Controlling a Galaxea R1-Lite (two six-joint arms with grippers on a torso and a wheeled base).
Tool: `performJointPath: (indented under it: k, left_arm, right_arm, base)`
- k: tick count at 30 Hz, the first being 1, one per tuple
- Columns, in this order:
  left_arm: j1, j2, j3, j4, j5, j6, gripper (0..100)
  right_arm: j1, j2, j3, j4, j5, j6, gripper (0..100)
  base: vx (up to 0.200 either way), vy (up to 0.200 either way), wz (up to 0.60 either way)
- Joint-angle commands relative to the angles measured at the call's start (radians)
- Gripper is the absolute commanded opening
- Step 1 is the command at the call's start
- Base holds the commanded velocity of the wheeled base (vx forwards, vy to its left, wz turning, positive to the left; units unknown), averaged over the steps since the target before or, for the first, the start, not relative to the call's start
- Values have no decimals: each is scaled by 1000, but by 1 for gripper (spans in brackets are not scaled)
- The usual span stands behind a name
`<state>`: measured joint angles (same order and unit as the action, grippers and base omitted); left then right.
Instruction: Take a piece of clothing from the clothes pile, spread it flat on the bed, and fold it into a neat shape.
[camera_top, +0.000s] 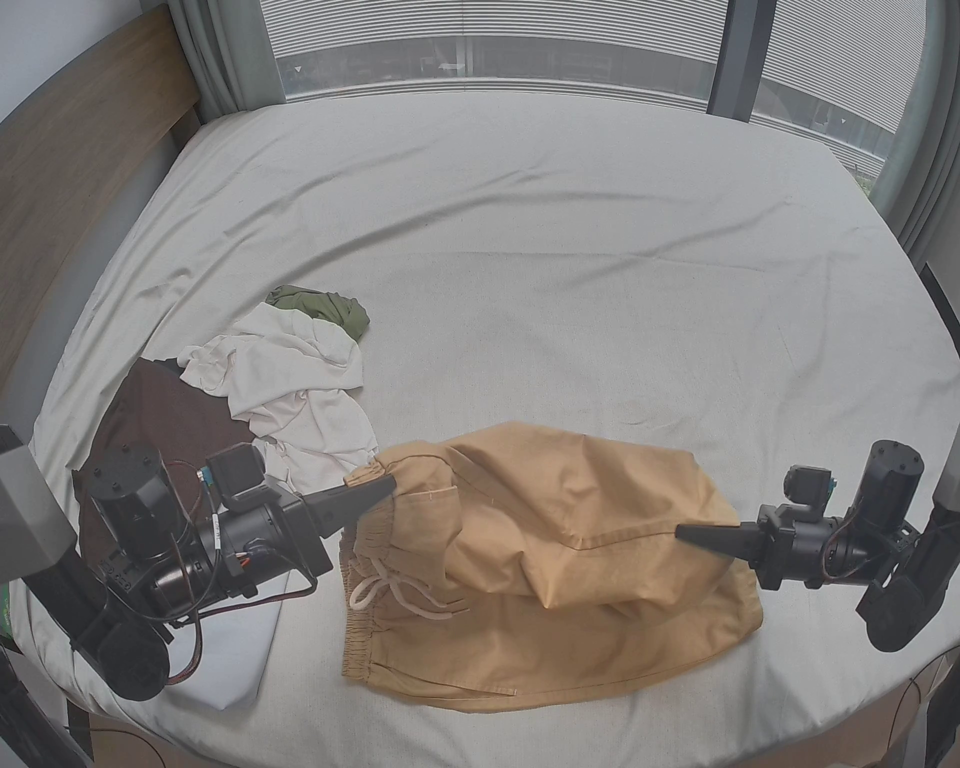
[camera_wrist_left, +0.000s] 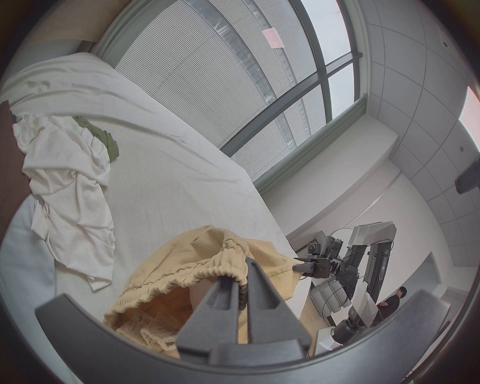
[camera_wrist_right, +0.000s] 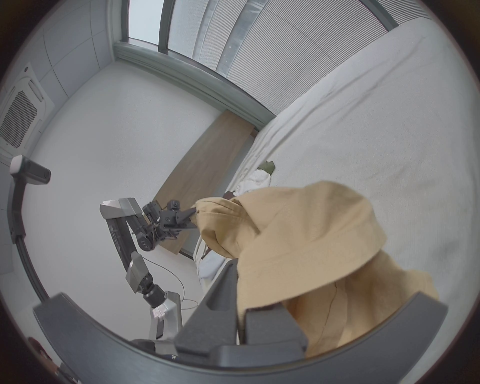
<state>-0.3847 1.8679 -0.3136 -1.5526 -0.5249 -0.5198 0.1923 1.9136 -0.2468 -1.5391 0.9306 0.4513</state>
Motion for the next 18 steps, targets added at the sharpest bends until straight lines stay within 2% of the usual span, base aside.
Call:
performJointPath:
  k: [1, 7, 10, 11, 18]
  left_arm:
    - [-2, -49, -12, -1, -1, 0, 0]
    - [6, -49, -42, -3, -7, 1, 0]
    - [7, -47, -55, -3, -9, 1, 0]
    - [7, -46, -58, -3, -9, 1, 0]
    - [9, -58, -39, -1, -9, 6, 0]
  right_arm:
    - [-1, -100, -11, -1, -1, 21, 0]
    - [-1, -107, -28, -1, -7, 21, 0]
    - [2, -110, -43, -1, -55, 23, 0]
    - [2, -116, -54, -1, -72, 30, 0]
    - [7, -159, -77, -1, -81, 86, 0]
  base:
    - [0, 0, 0]
    - [0, 0, 0]
    - [0, 0, 0]
    - [0, 0, 0]
    - [0, 0, 0]
